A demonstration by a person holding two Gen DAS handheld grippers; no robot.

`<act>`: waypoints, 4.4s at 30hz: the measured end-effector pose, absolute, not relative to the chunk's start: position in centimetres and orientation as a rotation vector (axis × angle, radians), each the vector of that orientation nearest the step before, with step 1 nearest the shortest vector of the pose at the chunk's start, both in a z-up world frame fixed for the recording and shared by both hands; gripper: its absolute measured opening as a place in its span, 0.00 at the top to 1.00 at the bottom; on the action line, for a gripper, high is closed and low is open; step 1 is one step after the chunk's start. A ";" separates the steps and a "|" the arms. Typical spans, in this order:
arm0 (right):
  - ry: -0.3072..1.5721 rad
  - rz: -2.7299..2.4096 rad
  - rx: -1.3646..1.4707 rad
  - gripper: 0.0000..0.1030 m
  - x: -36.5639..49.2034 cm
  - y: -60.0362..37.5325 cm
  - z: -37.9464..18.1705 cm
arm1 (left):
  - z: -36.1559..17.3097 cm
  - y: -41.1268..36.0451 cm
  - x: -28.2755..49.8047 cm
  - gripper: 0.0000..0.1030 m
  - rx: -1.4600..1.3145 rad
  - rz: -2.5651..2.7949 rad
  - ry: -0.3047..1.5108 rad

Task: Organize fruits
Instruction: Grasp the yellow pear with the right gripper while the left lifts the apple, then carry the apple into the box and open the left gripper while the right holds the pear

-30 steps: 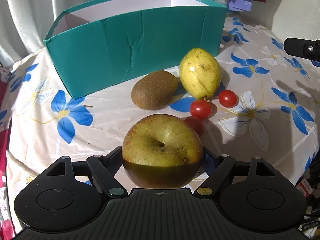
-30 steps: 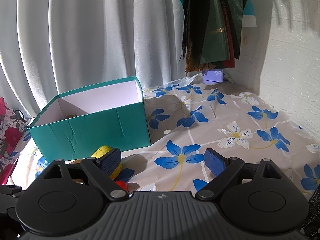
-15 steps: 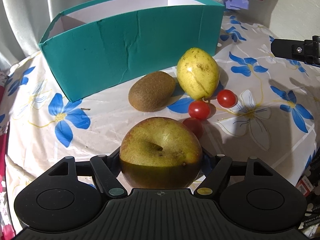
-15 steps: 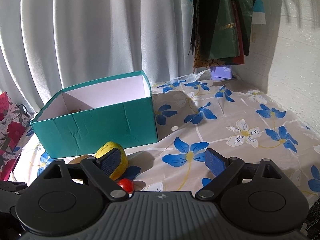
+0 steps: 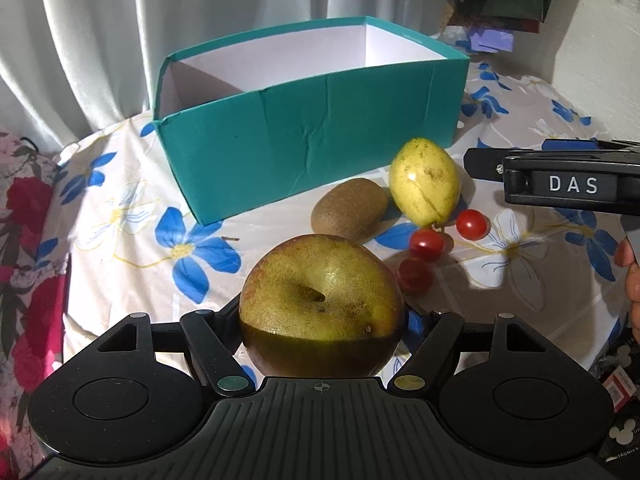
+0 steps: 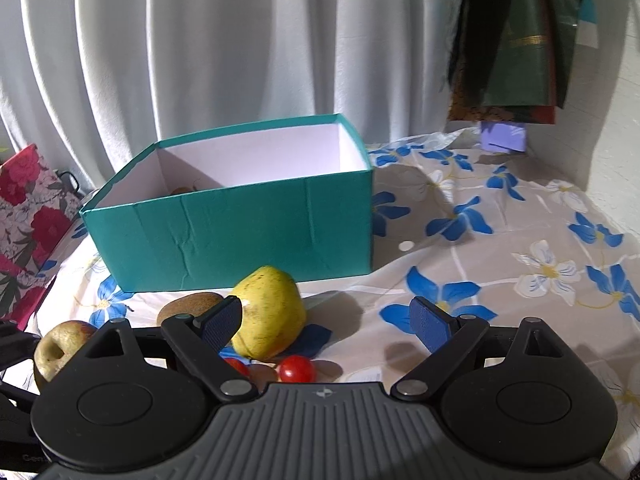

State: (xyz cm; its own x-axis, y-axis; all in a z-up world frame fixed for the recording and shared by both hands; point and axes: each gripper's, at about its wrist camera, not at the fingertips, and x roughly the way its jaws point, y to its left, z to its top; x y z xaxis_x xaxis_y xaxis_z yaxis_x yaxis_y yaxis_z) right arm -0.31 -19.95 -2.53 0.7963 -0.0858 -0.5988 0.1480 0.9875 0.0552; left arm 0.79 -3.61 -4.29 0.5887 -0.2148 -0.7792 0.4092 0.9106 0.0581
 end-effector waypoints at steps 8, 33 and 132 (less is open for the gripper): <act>0.672 -0.069 0.043 0.20 2.4 -17.9 -3.8 | -4.1 -2.2 1.2 0.24 0.211 -0.326 0.883; 0.737 -0.067 0.092 0.40 5.0 -18.6 -5.9 | -2.7 -2.4 2.2 0.24 0.209 -0.314 0.866; 0.454 -0.261 0.093 0.40 -1.7 -21.9 4.3 | -1.6 -6.9 21.4 0.10 0.141 -0.116 0.837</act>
State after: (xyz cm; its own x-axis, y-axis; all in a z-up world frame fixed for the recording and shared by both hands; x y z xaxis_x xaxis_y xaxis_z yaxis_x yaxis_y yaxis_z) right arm -1.73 -21.88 4.34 0.8661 -0.2282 -0.4447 0.2693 0.9626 0.0306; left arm 21.44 -6.93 -1.60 0.6645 -0.0466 -0.7458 0.1574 0.9844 0.0786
